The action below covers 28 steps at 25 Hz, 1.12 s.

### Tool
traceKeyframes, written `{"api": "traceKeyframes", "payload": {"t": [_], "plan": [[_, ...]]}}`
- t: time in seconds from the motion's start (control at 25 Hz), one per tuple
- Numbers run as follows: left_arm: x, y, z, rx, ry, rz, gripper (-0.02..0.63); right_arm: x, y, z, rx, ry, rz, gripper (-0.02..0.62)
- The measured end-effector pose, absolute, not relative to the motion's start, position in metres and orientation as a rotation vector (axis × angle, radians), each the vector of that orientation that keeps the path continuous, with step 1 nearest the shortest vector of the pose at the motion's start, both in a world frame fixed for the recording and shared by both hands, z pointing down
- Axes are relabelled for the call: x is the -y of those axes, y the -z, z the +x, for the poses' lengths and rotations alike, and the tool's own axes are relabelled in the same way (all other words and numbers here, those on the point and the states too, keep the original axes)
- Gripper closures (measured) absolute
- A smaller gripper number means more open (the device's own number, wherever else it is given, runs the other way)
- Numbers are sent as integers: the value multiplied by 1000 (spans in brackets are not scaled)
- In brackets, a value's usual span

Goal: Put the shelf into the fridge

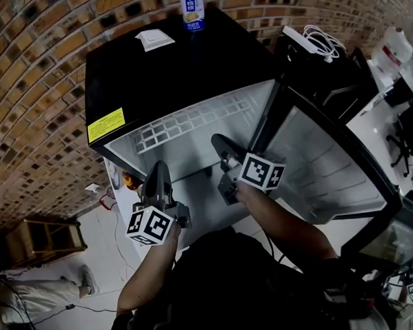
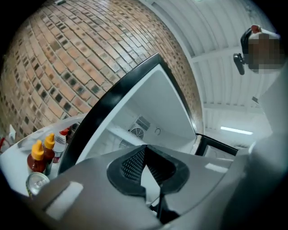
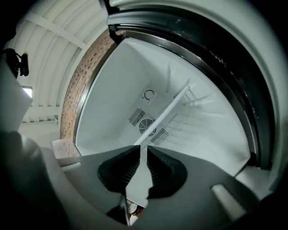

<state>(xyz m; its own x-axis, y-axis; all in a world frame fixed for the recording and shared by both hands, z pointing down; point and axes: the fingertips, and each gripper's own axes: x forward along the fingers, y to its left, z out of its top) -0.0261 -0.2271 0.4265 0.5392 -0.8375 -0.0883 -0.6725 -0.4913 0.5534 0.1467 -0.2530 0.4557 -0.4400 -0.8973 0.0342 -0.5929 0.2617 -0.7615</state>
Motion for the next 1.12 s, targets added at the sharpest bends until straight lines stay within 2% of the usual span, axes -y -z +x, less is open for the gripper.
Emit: {"api": "traceKeyframes", "payload": {"t": [0.48,0.88,1.12], "plan": [[172,-418,-23,976,286,2576,606,206,-423,129,-2326,802,-1352,543],[154,-416,-62,1104,184,2600,606,172,-403,119,-2507,597,-1386,563],[148,-381,-62,1085,168,2646,606,153,-389,121,-2530,564,-1449,572]]}}
